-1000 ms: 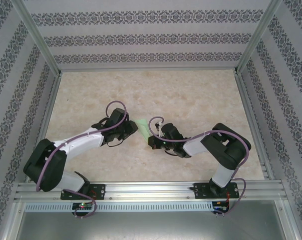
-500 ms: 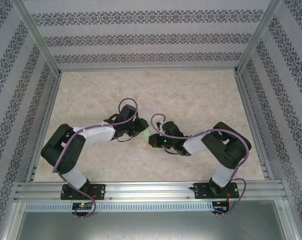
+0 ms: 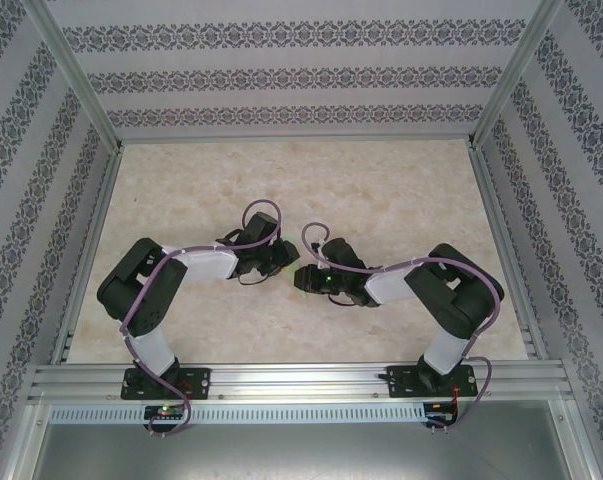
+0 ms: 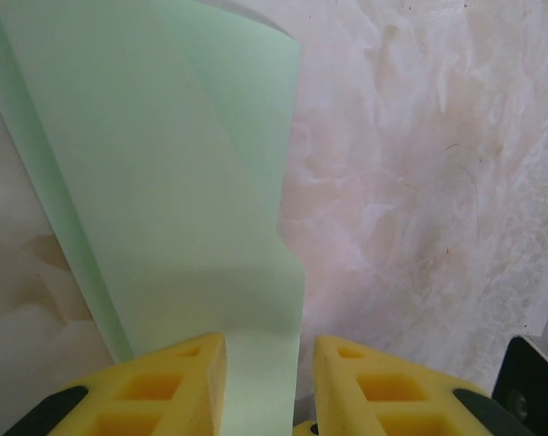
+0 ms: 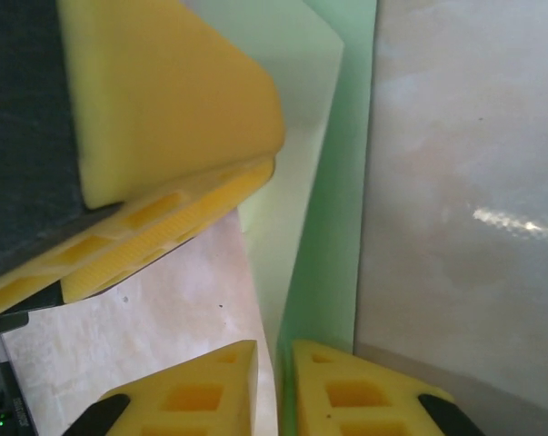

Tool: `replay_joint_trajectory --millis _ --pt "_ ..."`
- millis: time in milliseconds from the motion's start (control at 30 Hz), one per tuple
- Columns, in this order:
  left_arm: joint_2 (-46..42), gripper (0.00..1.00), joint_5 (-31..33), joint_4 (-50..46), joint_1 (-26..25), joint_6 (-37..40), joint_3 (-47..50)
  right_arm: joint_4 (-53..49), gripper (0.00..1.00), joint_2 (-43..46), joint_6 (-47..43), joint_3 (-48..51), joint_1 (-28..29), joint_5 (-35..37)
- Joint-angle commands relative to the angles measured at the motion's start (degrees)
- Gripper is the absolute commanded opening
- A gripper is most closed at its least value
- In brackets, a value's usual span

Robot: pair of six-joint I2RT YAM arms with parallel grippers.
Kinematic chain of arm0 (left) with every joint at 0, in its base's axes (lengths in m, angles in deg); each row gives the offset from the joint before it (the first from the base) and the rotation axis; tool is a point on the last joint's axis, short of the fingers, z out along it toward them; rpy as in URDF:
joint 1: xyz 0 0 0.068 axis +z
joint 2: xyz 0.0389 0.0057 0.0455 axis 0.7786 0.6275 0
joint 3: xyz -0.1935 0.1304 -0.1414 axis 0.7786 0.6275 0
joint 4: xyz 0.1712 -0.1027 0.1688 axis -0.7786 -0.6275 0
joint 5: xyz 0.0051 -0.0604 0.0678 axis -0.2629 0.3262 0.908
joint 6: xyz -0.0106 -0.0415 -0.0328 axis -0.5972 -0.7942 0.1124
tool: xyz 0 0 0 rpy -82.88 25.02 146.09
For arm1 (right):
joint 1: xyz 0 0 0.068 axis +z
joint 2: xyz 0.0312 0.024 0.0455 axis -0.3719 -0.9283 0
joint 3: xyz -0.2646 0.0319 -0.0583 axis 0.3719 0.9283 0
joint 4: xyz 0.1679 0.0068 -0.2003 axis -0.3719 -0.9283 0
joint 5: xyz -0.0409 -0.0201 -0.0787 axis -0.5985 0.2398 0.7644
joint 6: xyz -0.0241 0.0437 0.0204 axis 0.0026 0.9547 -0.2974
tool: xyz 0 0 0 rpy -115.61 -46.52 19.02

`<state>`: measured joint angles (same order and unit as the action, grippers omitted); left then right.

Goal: Fold a paper plane with a square sheet of paper (pick it up from the middle)
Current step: Fold the wing for the fifth time at the center of the table.

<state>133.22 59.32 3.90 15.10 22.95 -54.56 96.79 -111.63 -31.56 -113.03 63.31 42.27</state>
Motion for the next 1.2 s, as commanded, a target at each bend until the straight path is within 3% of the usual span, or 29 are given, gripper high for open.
replay_joint_trajectory --millis 0,533,633,700,800,933,1167 --pt "0.32 0.32 1.12 -0.63 -0.36 2.11 -1.55 -7.73 0.19 1.19 -0.68 -0.6 -0.49 1.82" --pt "1.0 0.3 1.79 -3.71 -0.37 3.03 -2.21 -11.47 0.23 5.57 0.28 -1.61 -1.44 -1.81" --pt "1.2 0.3 1.75 -3.94 -0.38 3.19 -2.39 -11.93 0.17 5.62 -0.16 -1.98 -1.49 -2.08" --pt "1.37 0.3 1.67 -3.88 -0.39 3.12 -2.39 -12.61 0.05 4.86 -0.71 -2.32 -1.49 -2.45" --pt "1.38 0.3 1.8 -4.28 -0.36 3.07 -2.52 -13.06 0.03 4.01 -1.3 -2.17 -1.5 -2.63" --pt "1.57 0.29 2.15 -5.36 -0.28 2.65 -2.82 -15.17 0.04 2.8 -3.5 -3.07 -1.4 -4.79" --pt "1.64 0.28 2.49 -6.62 -0.34 2.49 -2.59 -19.0 0.11 6.49 -5.21 -3.64 -1.24 -2.07"
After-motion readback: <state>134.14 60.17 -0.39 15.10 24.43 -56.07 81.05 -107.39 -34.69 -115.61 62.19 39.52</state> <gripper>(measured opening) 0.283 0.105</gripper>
